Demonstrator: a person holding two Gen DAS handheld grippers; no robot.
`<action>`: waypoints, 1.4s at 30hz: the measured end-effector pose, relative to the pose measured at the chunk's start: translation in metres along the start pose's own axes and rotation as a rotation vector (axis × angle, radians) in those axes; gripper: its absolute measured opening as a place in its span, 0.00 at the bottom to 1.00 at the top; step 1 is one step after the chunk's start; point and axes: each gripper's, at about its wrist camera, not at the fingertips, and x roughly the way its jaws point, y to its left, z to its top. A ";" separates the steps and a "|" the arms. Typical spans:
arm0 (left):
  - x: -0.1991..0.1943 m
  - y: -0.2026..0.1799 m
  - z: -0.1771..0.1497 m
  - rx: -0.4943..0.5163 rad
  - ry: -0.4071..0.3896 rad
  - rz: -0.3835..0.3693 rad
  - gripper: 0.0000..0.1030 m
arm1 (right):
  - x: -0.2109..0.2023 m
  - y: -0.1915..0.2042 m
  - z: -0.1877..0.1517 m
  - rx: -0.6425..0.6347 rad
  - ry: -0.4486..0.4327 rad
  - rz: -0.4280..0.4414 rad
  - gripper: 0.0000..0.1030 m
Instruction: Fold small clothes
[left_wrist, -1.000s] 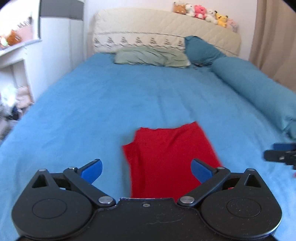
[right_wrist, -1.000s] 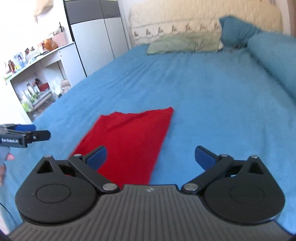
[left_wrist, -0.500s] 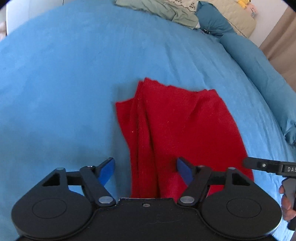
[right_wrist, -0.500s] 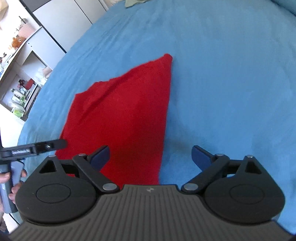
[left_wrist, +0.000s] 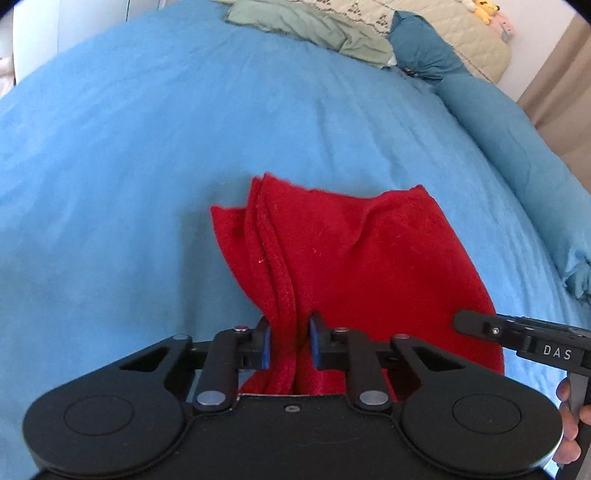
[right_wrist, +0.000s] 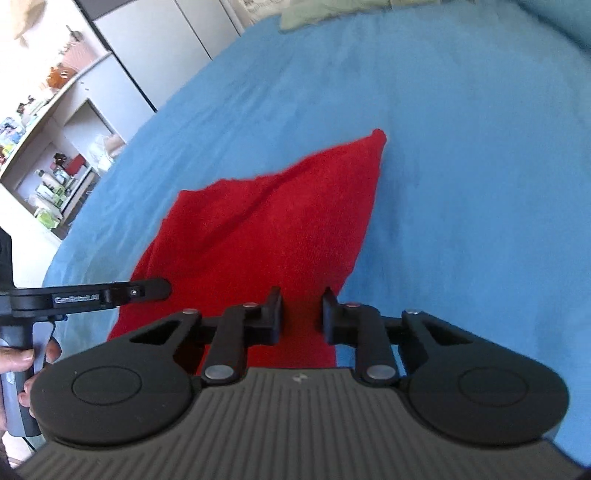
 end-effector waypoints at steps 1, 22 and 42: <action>-0.008 -0.006 -0.003 0.006 -0.009 -0.011 0.20 | -0.012 0.002 -0.001 -0.013 -0.010 0.002 0.34; -0.046 -0.134 -0.173 0.175 -0.077 0.010 0.27 | -0.140 -0.094 -0.156 0.059 -0.022 -0.082 0.47; -0.057 -0.117 -0.184 0.071 -0.159 0.186 0.75 | -0.156 -0.101 -0.171 0.033 -0.150 -0.238 0.87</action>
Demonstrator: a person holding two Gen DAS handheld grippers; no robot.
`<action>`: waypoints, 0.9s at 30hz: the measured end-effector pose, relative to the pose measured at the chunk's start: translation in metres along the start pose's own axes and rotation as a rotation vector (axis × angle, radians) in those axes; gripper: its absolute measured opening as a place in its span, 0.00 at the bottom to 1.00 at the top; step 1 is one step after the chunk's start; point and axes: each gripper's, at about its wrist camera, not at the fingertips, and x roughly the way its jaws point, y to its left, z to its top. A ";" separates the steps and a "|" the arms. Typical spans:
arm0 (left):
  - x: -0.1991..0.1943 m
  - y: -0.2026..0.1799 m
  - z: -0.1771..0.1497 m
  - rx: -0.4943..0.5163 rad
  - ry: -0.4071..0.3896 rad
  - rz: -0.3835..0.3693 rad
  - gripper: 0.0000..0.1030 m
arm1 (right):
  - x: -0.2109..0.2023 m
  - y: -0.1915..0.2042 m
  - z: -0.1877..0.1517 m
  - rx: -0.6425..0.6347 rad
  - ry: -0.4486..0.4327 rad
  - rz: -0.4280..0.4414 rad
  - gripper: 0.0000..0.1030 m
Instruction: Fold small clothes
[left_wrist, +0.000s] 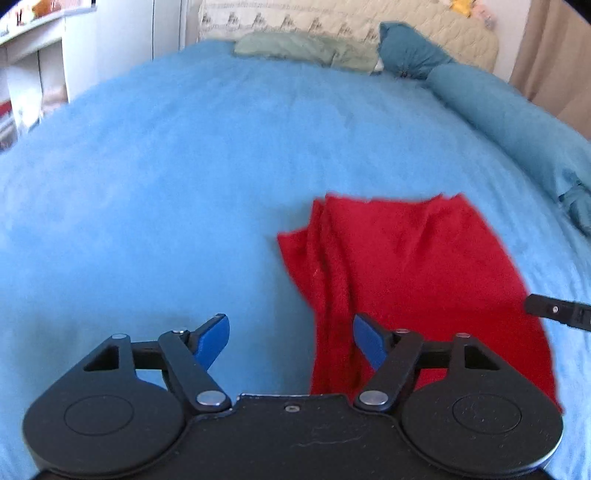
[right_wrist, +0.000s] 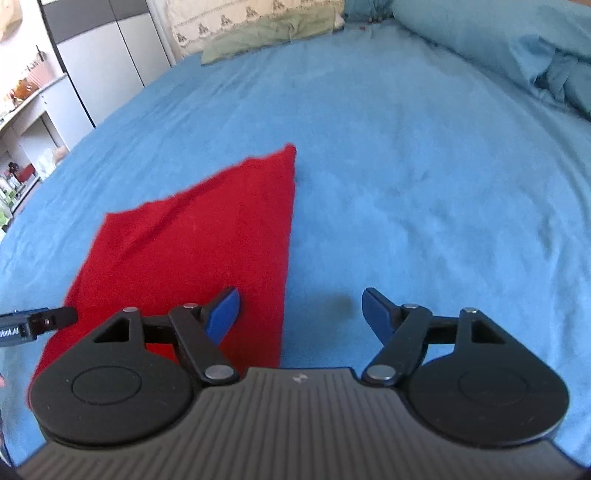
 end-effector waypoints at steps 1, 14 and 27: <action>-0.012 -0.001 0.004 0.006 -0.024 -0.004 0.76 | -0.010 0.002 0.001 -0.018 -0.016 0.001 0.87; -0.182 -0.041 0.008 0.083 -0.201 0.100 1.00 | -0.197 0.054 -0.003 -0.154 -0.126 -0.108 1.00; -0.267 -0.052 -0.069 0.086 -0.137 0.140 1.00 | -0.292 0.085 -0.071 -0.140 -0.005 -0.167 1.00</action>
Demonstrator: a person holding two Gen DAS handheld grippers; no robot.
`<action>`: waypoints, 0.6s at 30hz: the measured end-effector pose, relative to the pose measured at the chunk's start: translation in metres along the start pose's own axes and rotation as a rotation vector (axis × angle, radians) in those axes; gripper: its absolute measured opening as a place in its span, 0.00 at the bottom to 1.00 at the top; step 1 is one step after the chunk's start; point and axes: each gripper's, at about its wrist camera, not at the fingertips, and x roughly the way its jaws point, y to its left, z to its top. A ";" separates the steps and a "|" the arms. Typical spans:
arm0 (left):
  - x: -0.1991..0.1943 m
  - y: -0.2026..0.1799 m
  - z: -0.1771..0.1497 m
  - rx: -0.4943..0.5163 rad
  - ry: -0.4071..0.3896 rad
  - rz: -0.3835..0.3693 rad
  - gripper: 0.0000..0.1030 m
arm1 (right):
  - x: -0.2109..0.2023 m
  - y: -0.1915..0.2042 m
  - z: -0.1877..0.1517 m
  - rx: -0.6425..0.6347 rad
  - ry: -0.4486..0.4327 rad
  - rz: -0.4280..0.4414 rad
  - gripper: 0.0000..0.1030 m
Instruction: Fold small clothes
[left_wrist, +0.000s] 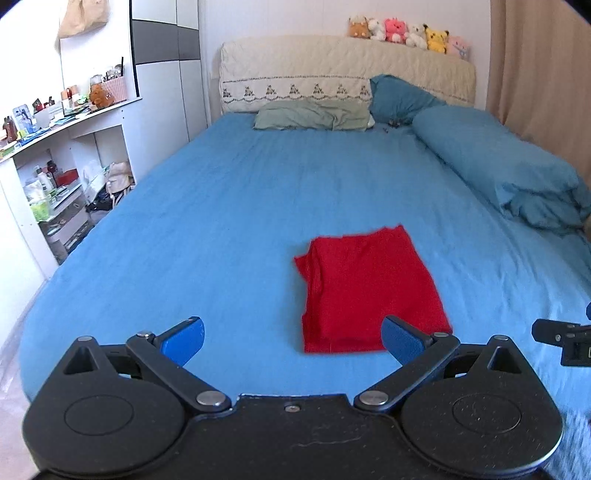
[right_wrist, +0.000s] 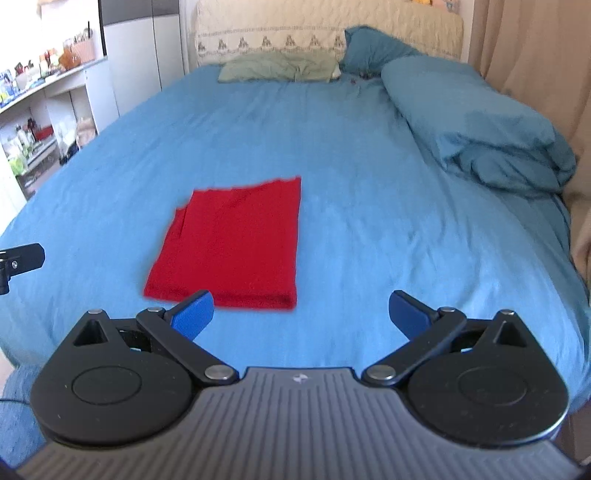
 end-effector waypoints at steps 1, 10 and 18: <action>-0.004 -0.001 -0.005 0.004 0.003 0.000 1.00 | -0.002 0.000 -0.005 0.012 0.010 0.005 1.00; -0.010 -0.013 -0.029 0.034 0.033 -0.007 1.00 | -0.007 0.002 -0.039 0.023 0.072 -0.022 1.00; -0.010 -0.019 -0.032 0.069 0.020 -0.001 1.00 | -0.010 0.002 -0.040 0.024 0.066 -0.031 1.00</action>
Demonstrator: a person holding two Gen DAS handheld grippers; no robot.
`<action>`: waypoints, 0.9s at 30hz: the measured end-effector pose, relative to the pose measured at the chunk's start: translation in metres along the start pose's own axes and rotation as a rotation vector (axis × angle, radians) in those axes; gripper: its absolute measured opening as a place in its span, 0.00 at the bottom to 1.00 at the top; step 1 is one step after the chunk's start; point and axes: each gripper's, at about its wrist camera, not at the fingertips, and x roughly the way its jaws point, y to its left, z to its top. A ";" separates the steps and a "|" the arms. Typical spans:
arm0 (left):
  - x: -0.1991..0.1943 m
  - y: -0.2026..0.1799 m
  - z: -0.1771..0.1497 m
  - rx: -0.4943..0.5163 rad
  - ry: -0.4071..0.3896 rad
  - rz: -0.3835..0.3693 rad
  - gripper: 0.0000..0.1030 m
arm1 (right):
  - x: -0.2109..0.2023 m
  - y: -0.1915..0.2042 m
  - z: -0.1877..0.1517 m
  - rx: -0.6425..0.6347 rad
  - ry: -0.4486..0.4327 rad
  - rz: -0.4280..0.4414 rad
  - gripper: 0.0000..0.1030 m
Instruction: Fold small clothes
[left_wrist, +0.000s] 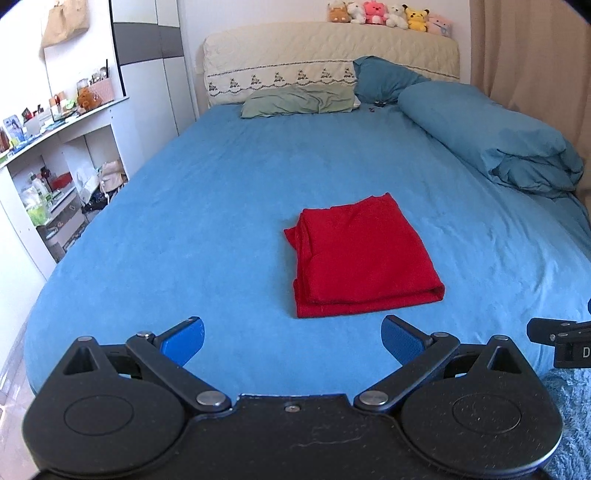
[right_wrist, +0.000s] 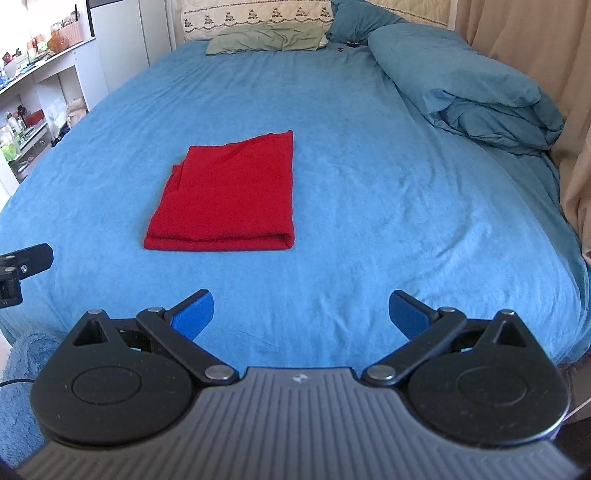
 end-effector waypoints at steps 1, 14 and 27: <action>0.000 -0.001 0.000 0.004 -0.003 0.002 1.00 | 0.000 0.000 0.000 0.000 0.000 -0.001 1.00; -0.002 -0.003 -0.001 0.005 -0.010 -0.009 1.00 | 0.001 -0.004 -0.001 0.013 0.009 -0.001 1.00; -0.008 0.002 -0.002 -0.003 -0.022 -0.011 1.00 | 0.002 -0.003 -0.002 0.013 0.009 0.003 1.00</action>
